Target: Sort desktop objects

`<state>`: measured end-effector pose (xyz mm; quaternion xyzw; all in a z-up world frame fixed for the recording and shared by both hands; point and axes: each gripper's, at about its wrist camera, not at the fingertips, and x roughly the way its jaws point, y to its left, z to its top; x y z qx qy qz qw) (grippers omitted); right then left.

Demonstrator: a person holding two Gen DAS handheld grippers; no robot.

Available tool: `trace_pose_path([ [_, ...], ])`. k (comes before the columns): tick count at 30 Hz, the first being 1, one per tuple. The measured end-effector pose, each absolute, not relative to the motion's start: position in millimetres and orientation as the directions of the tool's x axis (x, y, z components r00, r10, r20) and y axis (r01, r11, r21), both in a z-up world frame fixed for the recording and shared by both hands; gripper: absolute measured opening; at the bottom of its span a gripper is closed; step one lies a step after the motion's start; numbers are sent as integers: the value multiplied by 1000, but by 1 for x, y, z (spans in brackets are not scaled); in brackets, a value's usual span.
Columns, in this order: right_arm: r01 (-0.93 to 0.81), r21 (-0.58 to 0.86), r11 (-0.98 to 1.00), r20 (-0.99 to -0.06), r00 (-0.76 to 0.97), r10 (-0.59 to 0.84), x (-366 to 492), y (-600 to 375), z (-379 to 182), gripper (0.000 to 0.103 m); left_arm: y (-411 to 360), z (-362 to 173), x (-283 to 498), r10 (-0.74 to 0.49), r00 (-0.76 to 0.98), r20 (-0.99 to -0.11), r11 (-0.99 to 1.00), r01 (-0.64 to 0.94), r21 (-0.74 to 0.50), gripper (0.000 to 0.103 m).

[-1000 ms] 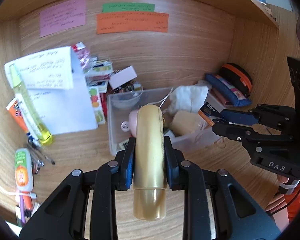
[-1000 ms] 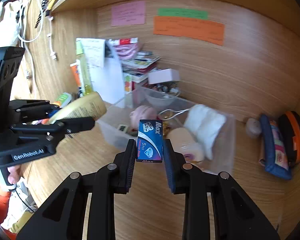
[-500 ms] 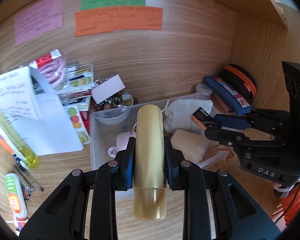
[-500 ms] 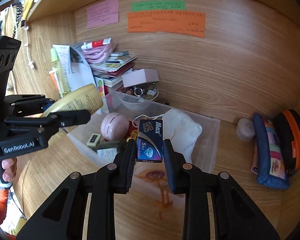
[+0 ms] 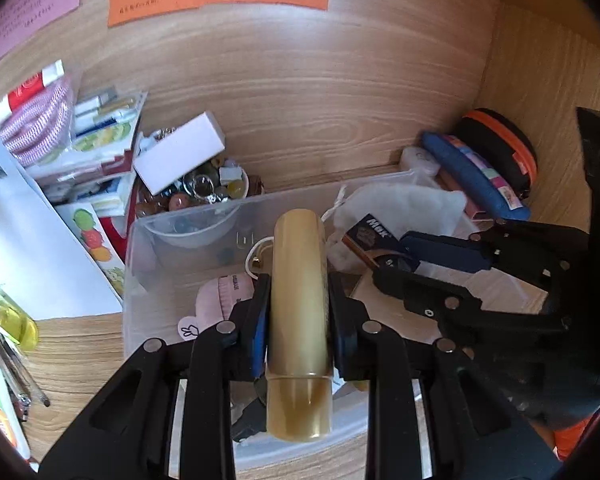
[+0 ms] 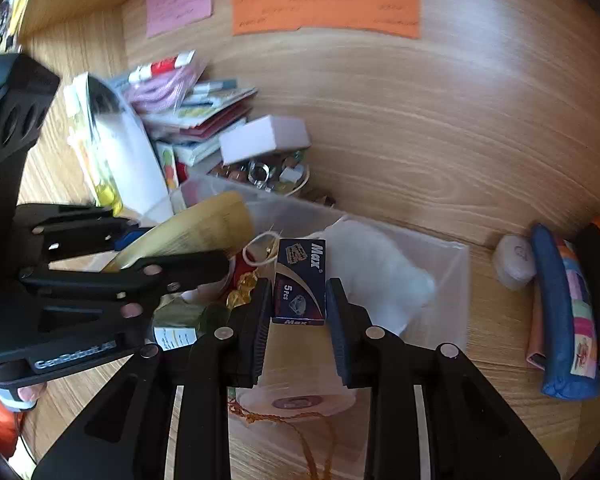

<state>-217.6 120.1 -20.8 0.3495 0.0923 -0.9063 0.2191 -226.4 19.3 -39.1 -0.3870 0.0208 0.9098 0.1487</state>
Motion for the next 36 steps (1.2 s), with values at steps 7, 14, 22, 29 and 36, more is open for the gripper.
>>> trace_pose_path([
  [7,453,-81,-888,-665,-688,-290,-216,119,-29,25,27,-50,-228,247,-641,-727,-950,-307,-52,25],
  [14,444,-109,-890,-645,-713,-277,-215,117,-32,25,27,-51,-228,239,-654,-718,-951,-306,-39,25],
  [22,433,-145,-890,-629,-734,-255,-212,114,-32,47,12,-46,-225,231,-677,-699,-963,-263,-64,46],
  [29,412,-168,-896,-599,-764,-239,-207,116,-26,65,5,-37,-219,224,-715,-662,-968,-242,-66,63],
  [36,397,-186,-899,-562,-793,-234,-203,120,-20,80,-3,-33,-215,228,-735,-638,-969,-235,-76,74],
])
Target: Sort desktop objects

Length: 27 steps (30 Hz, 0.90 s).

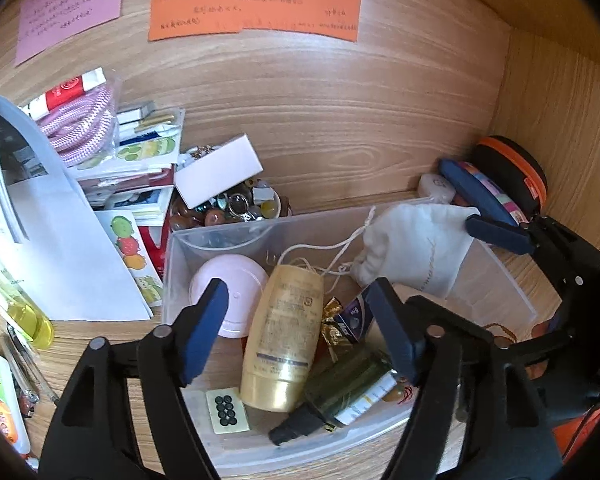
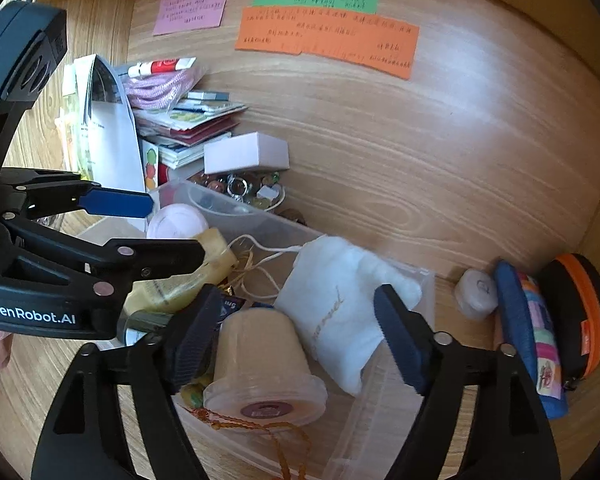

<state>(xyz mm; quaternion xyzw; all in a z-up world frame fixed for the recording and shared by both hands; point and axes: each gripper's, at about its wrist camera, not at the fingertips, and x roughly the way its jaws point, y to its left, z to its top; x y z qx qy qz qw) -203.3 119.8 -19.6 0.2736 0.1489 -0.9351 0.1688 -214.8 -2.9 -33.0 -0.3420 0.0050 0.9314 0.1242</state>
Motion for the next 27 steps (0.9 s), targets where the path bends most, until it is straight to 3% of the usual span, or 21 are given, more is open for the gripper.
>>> trace_pose_path([
  [5,388,-207,-898,-553,-804,-219,-201,122,-15,83,-11,-27,-213,227,-741,-632,-972,-216,-96,82],
  [9,358,-240,-902,-543,-820,-181,-196,126,-7,87,-18,-14,-202,208,-765,-610,-978,-183,-103,96],
  [14,317,-233,-919,-515,-842,-160,-179,139,8,98,-23,-1,-181,165,-796,-583,-986,-146,-78,98],
  [27,256,-241,-936,-459,-880,-123,-119,152,31,103,-17,25,-102,58,-890,-452,-998,-68,6,102],
])
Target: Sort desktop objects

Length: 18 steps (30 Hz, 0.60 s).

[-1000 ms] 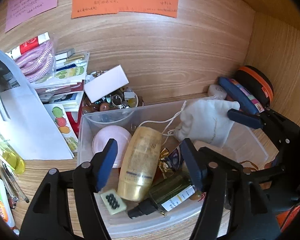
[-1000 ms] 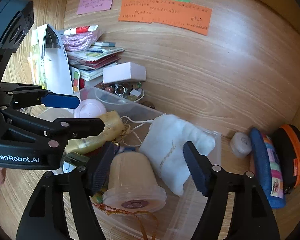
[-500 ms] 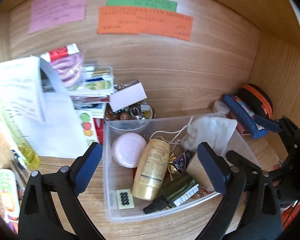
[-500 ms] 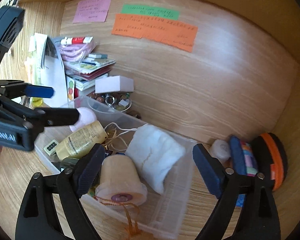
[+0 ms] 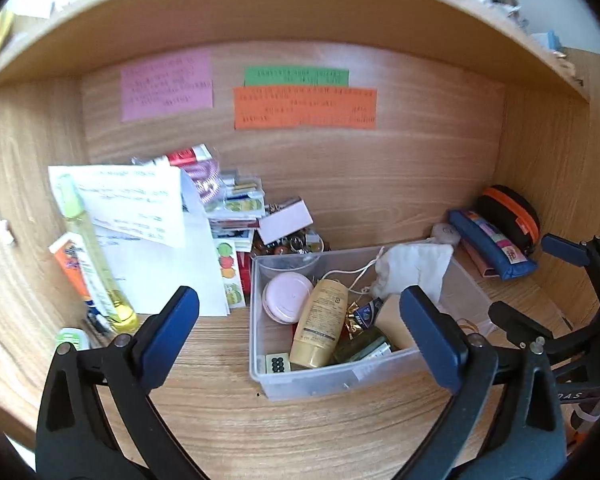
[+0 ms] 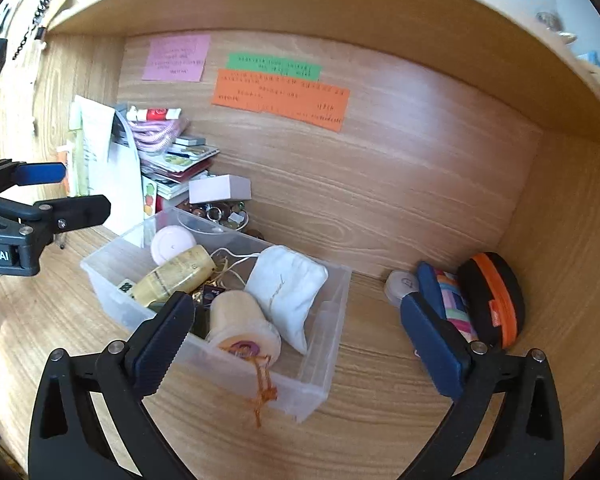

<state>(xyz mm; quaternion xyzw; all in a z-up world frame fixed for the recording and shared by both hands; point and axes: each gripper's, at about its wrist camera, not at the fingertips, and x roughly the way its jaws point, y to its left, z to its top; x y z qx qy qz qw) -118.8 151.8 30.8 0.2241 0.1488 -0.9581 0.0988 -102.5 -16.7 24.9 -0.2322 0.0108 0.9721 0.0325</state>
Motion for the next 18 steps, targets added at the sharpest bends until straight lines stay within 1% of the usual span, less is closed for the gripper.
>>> trace_pose_path([
  [3,255,-235,-938,-453,-882,-126,-106,153,34,103,-14,29,-84,42,-908,-417,-998,-55,19,103],
  [7,245,-228,-942,-441,-889,-124,-88,155,35,103,-10,29,-63,33,-917,-397,-998,-50,33,103],
  [12,239,-203,-949,-438,-890,-130,-71,158,33,103,-4,26,-49,65,-914,-401,-997,-75,9,103],
  [18,215,-166,-962,-429,-894,-126,-56,165,29,103,-2,17,-43,72,-906,-417,-997,-72,-15,103],
])
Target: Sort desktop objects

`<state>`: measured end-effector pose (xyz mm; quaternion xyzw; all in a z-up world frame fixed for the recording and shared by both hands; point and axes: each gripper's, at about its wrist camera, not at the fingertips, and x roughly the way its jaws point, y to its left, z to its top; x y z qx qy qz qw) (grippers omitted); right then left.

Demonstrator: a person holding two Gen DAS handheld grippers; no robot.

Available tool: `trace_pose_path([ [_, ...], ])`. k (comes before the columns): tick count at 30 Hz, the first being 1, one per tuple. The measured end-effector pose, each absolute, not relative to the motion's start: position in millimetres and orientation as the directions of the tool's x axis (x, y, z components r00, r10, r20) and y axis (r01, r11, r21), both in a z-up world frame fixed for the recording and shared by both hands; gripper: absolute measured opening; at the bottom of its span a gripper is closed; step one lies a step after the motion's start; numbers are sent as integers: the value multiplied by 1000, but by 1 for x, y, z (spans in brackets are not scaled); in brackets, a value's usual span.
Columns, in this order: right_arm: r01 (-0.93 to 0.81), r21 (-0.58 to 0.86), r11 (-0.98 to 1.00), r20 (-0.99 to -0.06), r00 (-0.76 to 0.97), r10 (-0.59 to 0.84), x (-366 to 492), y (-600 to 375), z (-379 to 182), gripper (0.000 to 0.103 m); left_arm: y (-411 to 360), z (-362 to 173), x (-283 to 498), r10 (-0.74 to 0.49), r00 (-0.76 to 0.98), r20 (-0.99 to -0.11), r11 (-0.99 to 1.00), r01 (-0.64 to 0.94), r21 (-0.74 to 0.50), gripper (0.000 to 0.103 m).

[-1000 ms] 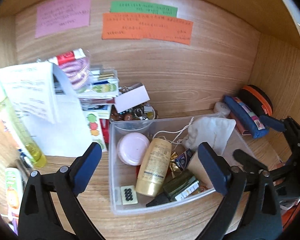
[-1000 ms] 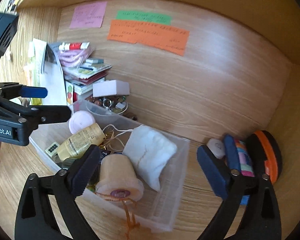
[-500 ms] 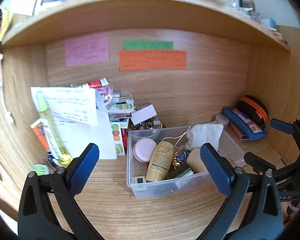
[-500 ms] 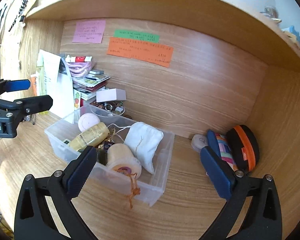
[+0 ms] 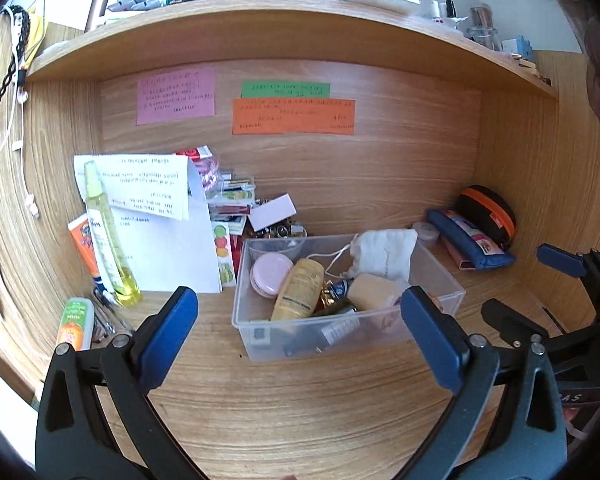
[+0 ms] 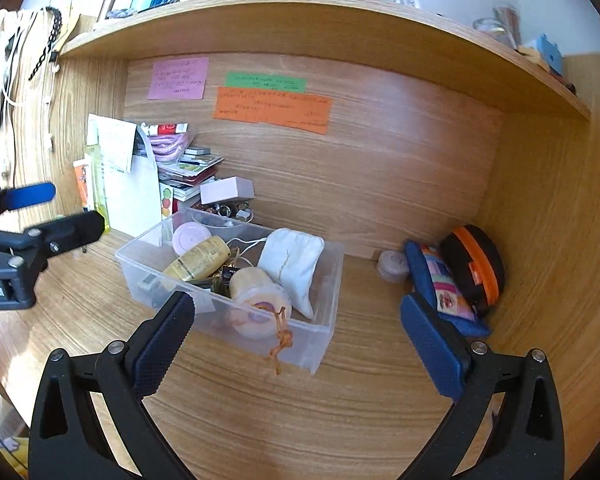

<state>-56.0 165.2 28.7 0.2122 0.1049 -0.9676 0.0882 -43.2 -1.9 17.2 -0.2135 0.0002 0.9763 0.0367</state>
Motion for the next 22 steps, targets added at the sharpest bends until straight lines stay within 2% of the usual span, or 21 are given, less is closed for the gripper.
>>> trace_pose_path([
  [7,170,-176,-970,-414,-907,-83,-46,175,29,103,1,11,-39,63,-908,-414,-997,-71,4,103],
  [22,158,-146,-977,-440,-894,-79,-53,181,22,103,14,1,-45,77,-901,-427,-995,-99,29,103],
])
